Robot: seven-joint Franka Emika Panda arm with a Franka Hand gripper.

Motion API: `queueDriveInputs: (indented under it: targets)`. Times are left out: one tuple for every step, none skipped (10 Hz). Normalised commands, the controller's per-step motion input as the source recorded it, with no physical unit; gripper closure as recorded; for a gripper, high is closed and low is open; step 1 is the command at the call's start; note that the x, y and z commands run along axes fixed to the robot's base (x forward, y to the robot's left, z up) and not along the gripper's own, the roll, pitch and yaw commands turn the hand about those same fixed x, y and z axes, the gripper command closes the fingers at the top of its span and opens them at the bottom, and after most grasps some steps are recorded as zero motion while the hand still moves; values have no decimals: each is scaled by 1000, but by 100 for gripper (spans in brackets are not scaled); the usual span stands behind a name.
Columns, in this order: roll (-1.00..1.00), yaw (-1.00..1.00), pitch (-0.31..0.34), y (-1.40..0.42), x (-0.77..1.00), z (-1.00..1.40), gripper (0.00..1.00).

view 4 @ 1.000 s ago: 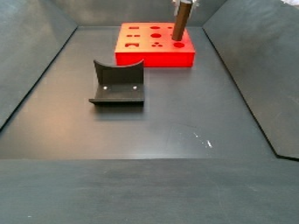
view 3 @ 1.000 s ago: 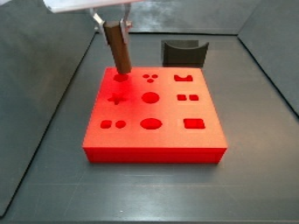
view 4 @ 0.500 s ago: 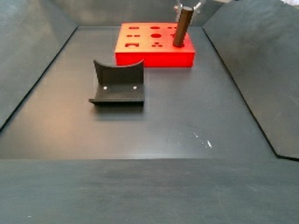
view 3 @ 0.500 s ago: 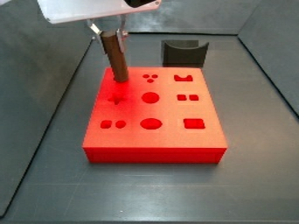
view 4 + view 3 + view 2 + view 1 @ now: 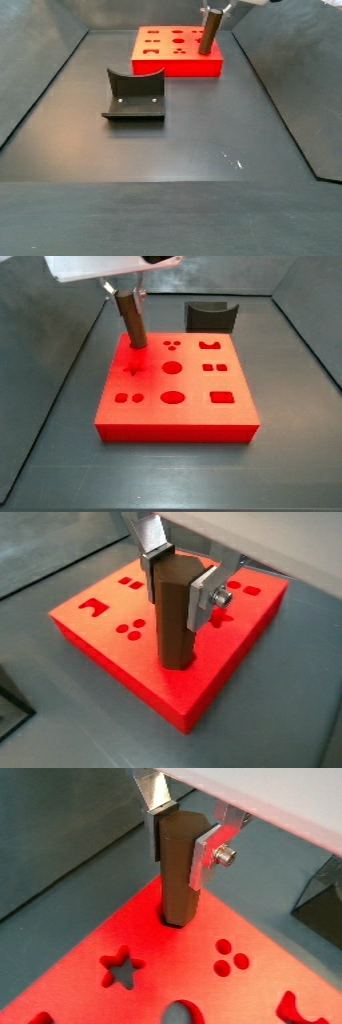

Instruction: Insert the hexagon object.

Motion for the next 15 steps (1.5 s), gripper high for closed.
queueDriveInputs:
  targets:
    - [491,0,0,-249,-11,-240,100]
    - [351,0,0,-57,31,-300,100]
    - [239,0,21,0,86,-454,100]
    - [251,0,130,-49,60,-543,100]
    - [147,14,117,-9,0,-546,100]
    - [33,94,177,-17,29,-546,100]
    - [44,0,0,-83,0,-31,100]
    - [80,0,-159,-31,0,-563,100]
    - [70,0,191,-40,69,-783,100]
    - [24,0,324,-51,183,-560,100]
    - [49,-20,341,0,174,-500,100]
    - [67,-46,350,0,171,-466,100]
    - [71,0,339,0,194,-497,100]
    - [10,-9,350,-40,189,-523,100]
    - [0,-6,321,-46,186,-589,100]
